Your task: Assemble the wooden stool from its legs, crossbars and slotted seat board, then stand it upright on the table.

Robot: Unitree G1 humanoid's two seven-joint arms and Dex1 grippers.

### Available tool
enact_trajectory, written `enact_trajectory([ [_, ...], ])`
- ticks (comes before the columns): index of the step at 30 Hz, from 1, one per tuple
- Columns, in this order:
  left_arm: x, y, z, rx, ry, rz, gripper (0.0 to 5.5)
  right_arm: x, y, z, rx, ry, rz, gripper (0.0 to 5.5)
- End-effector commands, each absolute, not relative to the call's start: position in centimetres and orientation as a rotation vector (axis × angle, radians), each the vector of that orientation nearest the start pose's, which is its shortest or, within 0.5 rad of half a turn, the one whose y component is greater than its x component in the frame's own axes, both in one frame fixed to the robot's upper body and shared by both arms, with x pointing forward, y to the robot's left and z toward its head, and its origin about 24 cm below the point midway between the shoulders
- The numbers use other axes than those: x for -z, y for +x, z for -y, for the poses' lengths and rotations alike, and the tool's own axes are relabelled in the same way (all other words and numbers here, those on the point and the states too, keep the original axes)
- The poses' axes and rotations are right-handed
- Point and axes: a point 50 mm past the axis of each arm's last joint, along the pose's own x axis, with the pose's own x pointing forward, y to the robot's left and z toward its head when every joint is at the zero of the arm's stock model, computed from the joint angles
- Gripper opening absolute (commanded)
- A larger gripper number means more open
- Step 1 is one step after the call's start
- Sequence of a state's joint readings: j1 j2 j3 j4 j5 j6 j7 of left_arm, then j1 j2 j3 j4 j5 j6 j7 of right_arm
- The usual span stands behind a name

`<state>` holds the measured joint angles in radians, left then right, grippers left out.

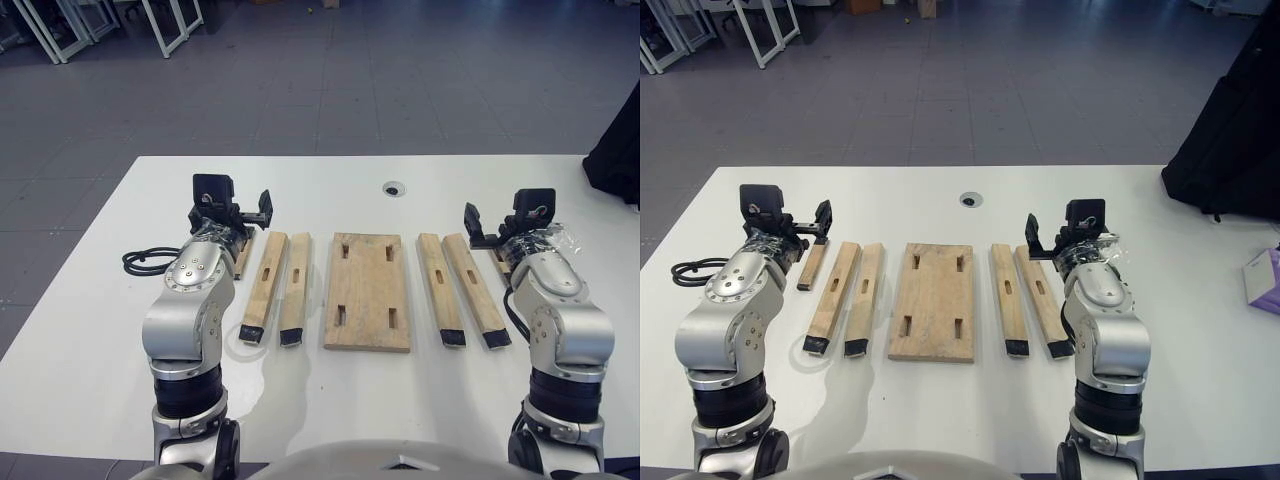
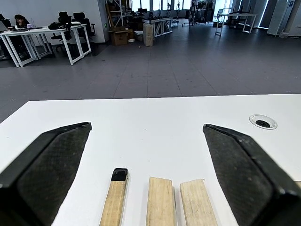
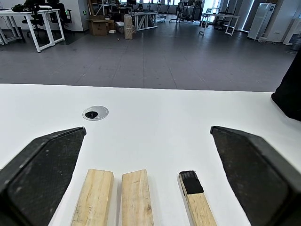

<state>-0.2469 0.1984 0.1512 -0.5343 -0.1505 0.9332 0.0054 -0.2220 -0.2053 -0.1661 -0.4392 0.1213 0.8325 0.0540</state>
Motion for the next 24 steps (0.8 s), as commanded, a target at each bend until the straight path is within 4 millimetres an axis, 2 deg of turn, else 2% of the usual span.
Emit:
enact_trajectory([
  [1,-14.5,26.4,-18.4,-0.024,0.058,-0.142,4.41,-13.0,27.1,19.5,0.012,-0.069,-0.168,4.86],
  [9,-14.3,26.2,-18.4,-0.038,0.049,-0.140,4.41,-13.1,27.3,20.0,0.007,-0.082,-0.169,4.86],
  [11,-14.4,26.1,-18.6,-0.046,0.050,-0.138,4.41,-13.1,26.9,21.6,-0.005,-0.086,-0.184,4.86],
  [14,-14.3,25.7,-19.0,-0.071,0.049,-0.140,4.41,-13.1,26.0,25.2,-0.071,-0.097,-0.240,4.86],
  [18,-14.2,25.4,-19.1,-0.090,0.046,-0.139,4.41,-11.4,24.7,29.0,-0.168,-0.132,-0.389,4.86],
  [20,-14.2,25.3,-19.2,-0.096,0.045,-0.138,4.41,-10.2,24.0,29.6,-0.212,-0.140,-0.452,4.86],
  [24,-14.2,25.3,-19.2,-0.094,0.045,-0.139,4.41,-7.2,22.3,29.6,-0.264,-0.123,-0.563,4.86],
])
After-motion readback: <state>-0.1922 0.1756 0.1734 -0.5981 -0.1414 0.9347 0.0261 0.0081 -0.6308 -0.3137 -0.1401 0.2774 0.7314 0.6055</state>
